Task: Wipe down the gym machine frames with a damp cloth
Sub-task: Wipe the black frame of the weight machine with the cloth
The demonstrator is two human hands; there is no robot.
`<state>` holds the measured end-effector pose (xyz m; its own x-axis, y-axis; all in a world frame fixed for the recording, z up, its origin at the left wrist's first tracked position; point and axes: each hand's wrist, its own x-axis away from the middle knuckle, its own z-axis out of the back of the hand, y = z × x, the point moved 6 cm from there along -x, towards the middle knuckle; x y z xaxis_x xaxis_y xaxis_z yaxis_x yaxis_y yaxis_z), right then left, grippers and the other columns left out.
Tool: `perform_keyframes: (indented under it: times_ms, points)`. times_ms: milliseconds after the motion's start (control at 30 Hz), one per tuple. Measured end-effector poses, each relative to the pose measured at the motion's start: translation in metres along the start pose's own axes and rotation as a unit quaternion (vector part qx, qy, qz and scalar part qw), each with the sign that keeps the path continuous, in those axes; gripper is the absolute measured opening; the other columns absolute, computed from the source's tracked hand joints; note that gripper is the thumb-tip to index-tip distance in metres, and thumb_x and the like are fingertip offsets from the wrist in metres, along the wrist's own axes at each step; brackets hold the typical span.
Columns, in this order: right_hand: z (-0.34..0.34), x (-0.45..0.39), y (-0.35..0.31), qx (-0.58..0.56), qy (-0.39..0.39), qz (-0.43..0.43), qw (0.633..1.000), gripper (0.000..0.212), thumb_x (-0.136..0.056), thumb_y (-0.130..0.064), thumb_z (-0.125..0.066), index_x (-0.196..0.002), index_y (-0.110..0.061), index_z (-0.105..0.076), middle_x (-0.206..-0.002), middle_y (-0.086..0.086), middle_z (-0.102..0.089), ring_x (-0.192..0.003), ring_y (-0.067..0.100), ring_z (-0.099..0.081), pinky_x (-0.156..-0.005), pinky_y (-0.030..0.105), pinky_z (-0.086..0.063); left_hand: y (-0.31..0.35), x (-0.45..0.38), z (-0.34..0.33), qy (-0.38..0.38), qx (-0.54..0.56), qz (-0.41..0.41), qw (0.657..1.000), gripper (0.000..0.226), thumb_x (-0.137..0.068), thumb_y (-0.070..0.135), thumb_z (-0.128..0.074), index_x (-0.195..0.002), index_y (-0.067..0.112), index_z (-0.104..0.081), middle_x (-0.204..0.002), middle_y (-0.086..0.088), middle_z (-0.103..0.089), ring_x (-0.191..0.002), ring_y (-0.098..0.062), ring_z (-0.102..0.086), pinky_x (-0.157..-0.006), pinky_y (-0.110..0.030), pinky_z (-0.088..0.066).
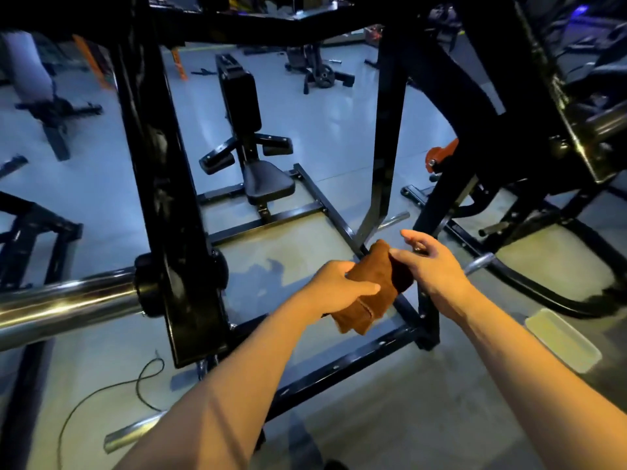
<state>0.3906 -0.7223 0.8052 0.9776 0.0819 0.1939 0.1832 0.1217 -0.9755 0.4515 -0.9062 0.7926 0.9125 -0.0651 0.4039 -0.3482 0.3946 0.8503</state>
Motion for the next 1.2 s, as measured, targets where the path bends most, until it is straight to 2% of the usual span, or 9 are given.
perform_keyframes:
  times_ms: [67, 200, 367, 433, 600, 733, 900, 1033, 1200]
  points:
    - [0.003, 0.005, 0.010, -0.023, 0.082, 0.002, 0.996, 0.022, -0.094, -0.032, -0.077, -0.108, -0.018, -0.068, -0.097, 0.000, -0.065, -0.096, 0.022, -0.066, -0.085, 0.034, -0.054, 0.006, -0.005, 0.009, 0.108, -0.087, -0.038, 0.990, 0.030, -0.090, 0.040, -0.074, -0.111, 0.020, -0.068, -0.107, -0.003, -0.074, -0.097, -0.024, -0.070, -0.088, -0.045, -0.058]
    - [-0.043, 0.016, 0.024, -0.121, -0.088, -0.152, 0.977, 0.048, -0.093, -0.064, -0.064, -0.109, -0.020, -0.074, -0.103, 0.002, -0.077, -0.102, 0.023, -0.073, -0.092, 0.043, -0.058, 0.018, -0.002, 0.005, 0.155, -0.238, -0.075, 0.956, 0.017, -0.093, 0.032, -0.065, -0.108, 0.025, -0.062, -0.103, -0.006, -0.072, -0.093, -0.032, -0.066, -0.079, -0.045, -0.057]
    - [-0.052, 0.000, 0.015, -0.193, -0.093, -0.127, 0.968, 0.033, -0.106, -0.036, -0.057, -0.129, -0.014, -0.068, -0.114, 0.014, -0.077, -0.099, 0.026, -0.077, -0.080, 0.041, -0.062, 0.017, -0.003, -0.009, 0.023, 0.029, -0.010, 0.999, 0.027, -0.094, 0.023, -0.060, -0.121, 0.025, -0.062, -0.110, -0.003, -0.067, -0.093, -0.017, -0.063, -0.085, -0.030, -0.052]
    - [-0.047, -0.004, 0.013, -0.210, -0.095, -0.106, 0.967, 0.033, -0.107, -0.035, -0.055, -0.130, -0.014, -0.066, -0.113, 0.016, -0.077, -0.100, 0.031, -0.076, -0.083, 0.044, -0.061, 0.015, -0.004, 0.002, 0.082, 0.119, 0.003, 0.989, 0.007, -0.099, 0.023, -0.057, -0.105, 0.020, -0.059, -0.101, -0.007, -0.060, -0.090, -0.019, -0.057, -0.083, -0.031, -0.048]
    - [-0.036, -0.004, -0.002, -0.160, -0.172, -0.041, 0.971, 0.037, -0.105, -0.037, -0.058, -0.134, -0.015, -0.065, -0.118, 0.016, -0.075, -0.108, 0.036, -0.074, -0.092, 0.049, -0.059, 0.016, -0.015, 0.006, 0.187, 0.204, -0.017, 0.961, 0.026, -0.099, 0.046, -0.064, -0.106, 0.021, -0.066, -0.093, 0.012, -0.071, -0.084, 0.002, -0.067, -0.081, -0.024, -0.055]
    - [-0.031, 0.000, -0.018, -0.153, -0.196, -0.039, 0.968, 0.033, -0.107, -0.035, -0.055, -0.131, -0.016, -0.069, -0.115, 0.019, -0.076, -0.104, 0.041, -0.074, -0.088, 0.050, -0.062, 0.021, -0.020, 0.005, 0.212, 0.330, -0.026, 0.919, 0.026, -0.102, 0.031, -0.065, -0.111, 0.008, -0.074, -0.106, -0.012, -0.078, -0.097, -0.019, -0.073, -0.092, -0.037, -0.059]
    - [-0.024, -0.005, -0.028, -0.131, -0.027, 0.011, 0.991, 0.021, -0.095, -0.028, -0.076, -0.111, -0.016, -0.076, -0.087, 0.004, -0.079, -0.081, 0.025, -0.078, -0.059, 0.029, -0.060, 0.023, -0.021, 0.018, 0.318, 0.238, 0.015, 0.917, 0.014, -0.100, 0.019, -0.066, -0.113, 0.019, -0.063, -0.102, -0.009, -0.071, -0.082, -0.019, -0.066, -0.072, -0.030, -0.054]
    - [-0.030, -0.002, -0.040, -0.023, -0.005, 0.120, 0.992, 0.011, -0.098, -0.036, -0.071, -0.103, -0.028, -0.077, -0.080, 0.006, -0.075, -0.074, 0.031, -0.074, -0.067, 0.047, -0.063, 0.049, -0.020, 0.010, 0.204, 0.270, -0.003, 0.941, 0.017, -0.104, 0.021, -0.051, -0.098, 0.020, -0.067, -0.102, -0.004, -0.073, -0.101, -0.020, -0.068, -0.087, -0.027, -0.053]
    - [-0.041, 0.002, -0.075, 0.096, -0.032, 0.253, 0.962, 0.016, -0.105, -0.039, -0.055, -0.096, -0.044, -0.066, -0.096, -0.004, -0.062, -0.092, 0.007, -0.062, -0.077, 0.013, -0.045, 0.085, -0.003, 0.020, 0.122, 0.374, -0.048, 0.918, 0.032, -0.105, 0.036, -0.053, -0.125, 0.016, -0.070, -0.114, -0.006, -0.077, -0.110, -0.020, -0.072, -0.094, -0.037, -0.059]
